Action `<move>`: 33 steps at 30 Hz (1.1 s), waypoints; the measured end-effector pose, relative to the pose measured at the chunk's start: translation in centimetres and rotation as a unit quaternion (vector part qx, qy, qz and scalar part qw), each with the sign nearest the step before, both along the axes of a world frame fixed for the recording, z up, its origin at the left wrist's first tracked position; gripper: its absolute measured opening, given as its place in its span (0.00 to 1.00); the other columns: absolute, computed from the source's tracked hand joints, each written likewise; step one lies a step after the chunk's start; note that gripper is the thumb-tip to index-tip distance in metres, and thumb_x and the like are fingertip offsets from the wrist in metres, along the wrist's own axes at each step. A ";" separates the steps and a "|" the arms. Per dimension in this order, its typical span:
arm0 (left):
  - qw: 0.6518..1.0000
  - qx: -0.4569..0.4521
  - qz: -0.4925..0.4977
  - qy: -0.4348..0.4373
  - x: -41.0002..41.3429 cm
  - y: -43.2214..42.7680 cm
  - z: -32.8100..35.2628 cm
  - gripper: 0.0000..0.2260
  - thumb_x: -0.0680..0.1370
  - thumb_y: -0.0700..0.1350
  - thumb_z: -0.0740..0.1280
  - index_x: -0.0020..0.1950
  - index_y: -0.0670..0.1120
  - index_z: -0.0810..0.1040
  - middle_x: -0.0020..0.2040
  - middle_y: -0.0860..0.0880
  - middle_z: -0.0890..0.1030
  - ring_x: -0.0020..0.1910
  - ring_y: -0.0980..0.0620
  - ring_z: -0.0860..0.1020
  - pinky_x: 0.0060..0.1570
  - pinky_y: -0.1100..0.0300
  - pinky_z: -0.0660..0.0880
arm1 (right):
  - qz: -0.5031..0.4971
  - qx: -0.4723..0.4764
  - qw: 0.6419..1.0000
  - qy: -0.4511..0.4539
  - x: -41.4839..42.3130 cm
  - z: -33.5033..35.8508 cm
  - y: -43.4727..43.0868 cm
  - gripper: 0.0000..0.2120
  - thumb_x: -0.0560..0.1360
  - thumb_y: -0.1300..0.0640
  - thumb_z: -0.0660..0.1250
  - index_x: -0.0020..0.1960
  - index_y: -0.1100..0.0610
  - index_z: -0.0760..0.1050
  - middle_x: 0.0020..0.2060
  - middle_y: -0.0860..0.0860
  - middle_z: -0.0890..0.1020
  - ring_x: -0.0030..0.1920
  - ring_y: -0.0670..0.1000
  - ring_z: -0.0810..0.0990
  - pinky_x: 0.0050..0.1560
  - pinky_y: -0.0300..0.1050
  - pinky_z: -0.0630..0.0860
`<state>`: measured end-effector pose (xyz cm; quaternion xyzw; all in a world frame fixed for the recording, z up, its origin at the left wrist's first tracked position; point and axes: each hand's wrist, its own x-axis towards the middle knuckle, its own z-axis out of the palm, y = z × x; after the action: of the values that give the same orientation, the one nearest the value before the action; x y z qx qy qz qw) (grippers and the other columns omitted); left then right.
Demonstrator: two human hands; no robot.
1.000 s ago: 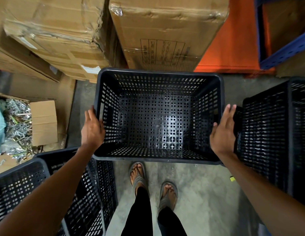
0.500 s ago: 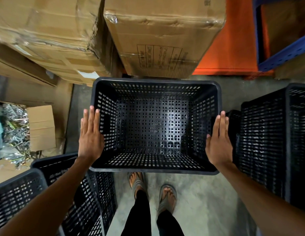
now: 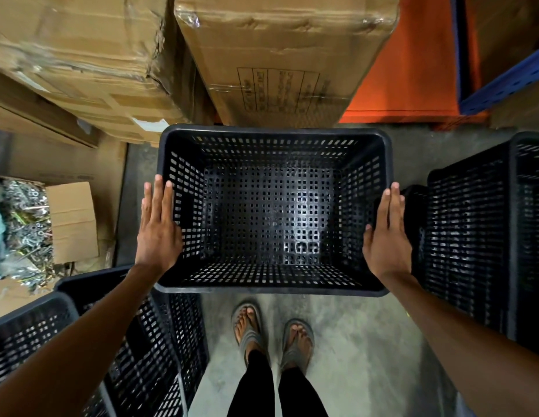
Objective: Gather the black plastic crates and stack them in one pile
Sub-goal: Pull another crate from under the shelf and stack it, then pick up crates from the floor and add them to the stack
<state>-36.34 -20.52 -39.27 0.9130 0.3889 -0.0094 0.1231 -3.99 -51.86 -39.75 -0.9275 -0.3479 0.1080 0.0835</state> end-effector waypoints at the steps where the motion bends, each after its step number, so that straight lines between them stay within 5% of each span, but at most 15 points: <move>1: 1.000 0.002 -0.003 0.002 -0.2 0.0 -0.1 0.42 0.71 0.34 0.62 0.80 0.43 0.41 0.80 0.45 0.39 0.79 0.43 0.39 0.77 0.41 0.49 | -0.002 0.003 1.000 0.000 -0.2 0.0 -0.1 0.37 0.77 0.58 0.57 0.79 0.59 0.40 0.80 0.52 0.42 0.79 0.56 0.47 0.56 0.48 0.78; 6: 0.999 0.021 -0.014 0.030 -1.4 -0.3 0.0 0.42 0.72 0.38 0.64 0.80 0.43 0.42 0.80 0.44 0.39 0.79 0.41 0.39 0.77 0.41 0.49 | 0.005 -0.011 1.000 0.004 -1.9 0.5 -1.2 0.44 0.73 0.57 0.63 0.79 0.58 0.38 0.79 0.52 0.40 0.79 0.58 0.50 0.59 0.49 0.77; 10: 0.996 0.025 -0.020 0.083 -1.1 -0.4 1.1 0.44 0.72 0.43 0.66 0.80 0.44 0.41 0.80 0.43 0.38 0.79 0.40 0.39 0.77 0.43 0.44 | 0.029 -0.062 0.998 0.006 -1.8 1.6 -1.9 0.45 0.75 0.52 0.63 0.79 0.61 0.37 0.79 0.56 0.38 0.79 0.61 0.43 0.74 0.52 0.61; 16: 0.987 -0.099 0.097 0.076 0.1 -8.1 6.5 0.40 0.74 0.44 0.66 0.79 0.42 0.47 0.80 0.42 0.48 0.80 0.43 0.43 0.78 0.47 0.43 | 0.037 -0.143 0.988 0.037 -5.3 7.7 -6.1 0.40 0.78 0.49 0.58 0.78 0.66 0.41 0.78 0.61 0.42 0.79 0.60 0.41 0.78 0.52 0.52; 21: 0.961 -0.253 0.079 0.083 -2.9 -20.7 14.2 0.32 0.77 0.43 0.61 0.79 0.41 0.51 0.80 0.42 0.50 0.80 0.43 0.45 0.78 0.50 0.45 | -0.033 -0.142 0.979 0.142 -15.2 16.4 -11.6 0.39 0.78 0.49 0.59 0.79 0.64 0.42 0.79 0.59 0.44 0.79 0.58 0.43 0.78 0.47 0.51; 24: 0.950 -0.300 0.065 0.057 -5.9 -26.1 19.5 0.32 0.77 0.43 0.62 0.78 0.41 0.54 0.80 0.43 0.53 0.80 0.44 0.48 0.77 0.50 0.47 | -0.053 -0.141 0.975 0.165 -21.1 21.7 -13.7 0.39 0.78 0.49 0.59 0.79 0.63 0.42 0.79 0.58 0.45 0.79 0.57 0.44 0.75 0.45 0.59; 33: 0.940 -0.333 0.018 0.066 -10.9 -33.2 31.2 0.28 0.78 0.45 0.63 0.77 0.42 0.59 0.77 0.42 0.62 0.76 0.43 0.62 0.74 0.52 0.61 | -0.155 -0.078 0.963 0.207 -30.4 32.2 -18.1 0.37 0.78 0.52 0.61 0.79 0.61 0.44 0.79 0.55 0.45 0.79 0.56 0.46 0.74 0.49 0.61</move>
<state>-47.28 -53.69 -8.04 0.8100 0.3868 -0.1962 0.3947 -34.42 -69.91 -7.54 -0.9310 -0.1658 0.3103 0.0973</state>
